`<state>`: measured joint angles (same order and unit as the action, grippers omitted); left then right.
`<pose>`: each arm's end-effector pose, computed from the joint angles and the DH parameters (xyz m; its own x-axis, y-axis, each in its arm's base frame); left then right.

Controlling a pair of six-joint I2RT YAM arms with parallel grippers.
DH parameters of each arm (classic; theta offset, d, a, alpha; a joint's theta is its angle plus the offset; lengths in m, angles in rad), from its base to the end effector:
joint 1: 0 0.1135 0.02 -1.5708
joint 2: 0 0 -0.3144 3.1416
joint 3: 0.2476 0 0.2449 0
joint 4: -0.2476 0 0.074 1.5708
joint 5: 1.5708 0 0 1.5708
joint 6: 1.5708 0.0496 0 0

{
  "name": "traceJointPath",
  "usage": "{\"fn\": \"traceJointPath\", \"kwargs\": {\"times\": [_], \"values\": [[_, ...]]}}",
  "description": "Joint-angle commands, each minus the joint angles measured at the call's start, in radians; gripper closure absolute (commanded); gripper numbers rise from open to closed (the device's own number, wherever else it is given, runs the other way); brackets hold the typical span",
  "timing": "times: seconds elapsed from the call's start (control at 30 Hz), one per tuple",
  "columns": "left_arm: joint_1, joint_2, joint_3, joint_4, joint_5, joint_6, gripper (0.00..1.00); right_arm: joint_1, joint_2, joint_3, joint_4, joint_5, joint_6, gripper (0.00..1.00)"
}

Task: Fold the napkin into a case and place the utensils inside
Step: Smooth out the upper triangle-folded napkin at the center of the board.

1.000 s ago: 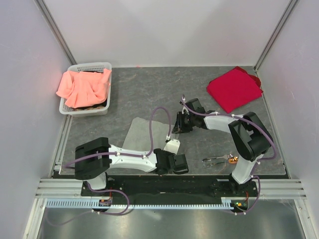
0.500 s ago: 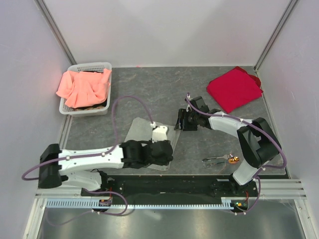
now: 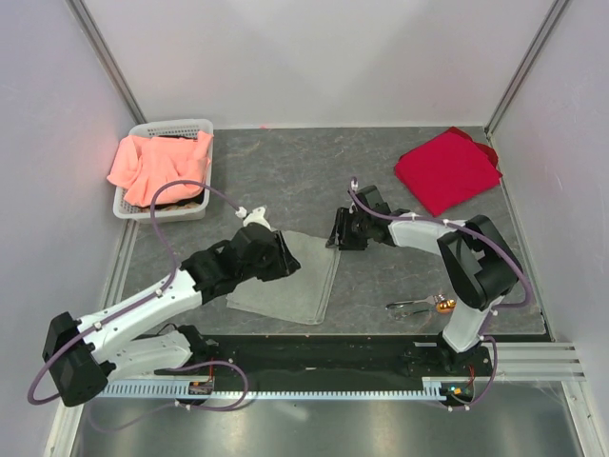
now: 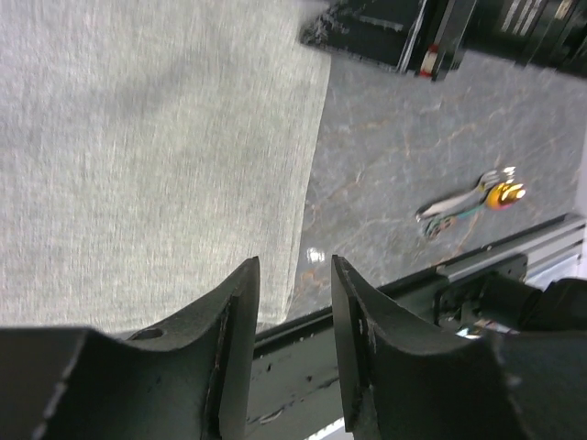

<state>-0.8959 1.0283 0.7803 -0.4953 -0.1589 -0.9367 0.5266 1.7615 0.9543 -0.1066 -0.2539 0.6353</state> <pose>0.1268 -0.1459 0.2994 -0.8129 -0.2573 -0.5225 0.0730 0.8450 -0.5297 0.3064 0.1925 0.1956 -0.9184 0.1305 -0.3736 -0.0921 0.8476 0.5225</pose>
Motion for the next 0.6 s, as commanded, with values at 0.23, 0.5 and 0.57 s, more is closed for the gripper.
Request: {"fn": "traceJointPath", "kwargs": {"times": [0.23,0.5,0.57], "values": [[0.202,0.068,0.059,0.142,0.177,0.144,0.55,0.006,0.112,0.147,-0.027,0.042,-0.124,0.83],[0.351,0.278,0.145,0.227,0.288,0.171,0.55,0.007,0.01,0.132,-0.045,0.058,-0.184,1.0],[0.383,0.337,0.158,0.247,0.315,0.171,0.58,0.007,-0.011,0.13,-0.063,0.086,-0.178,1.0]]}}
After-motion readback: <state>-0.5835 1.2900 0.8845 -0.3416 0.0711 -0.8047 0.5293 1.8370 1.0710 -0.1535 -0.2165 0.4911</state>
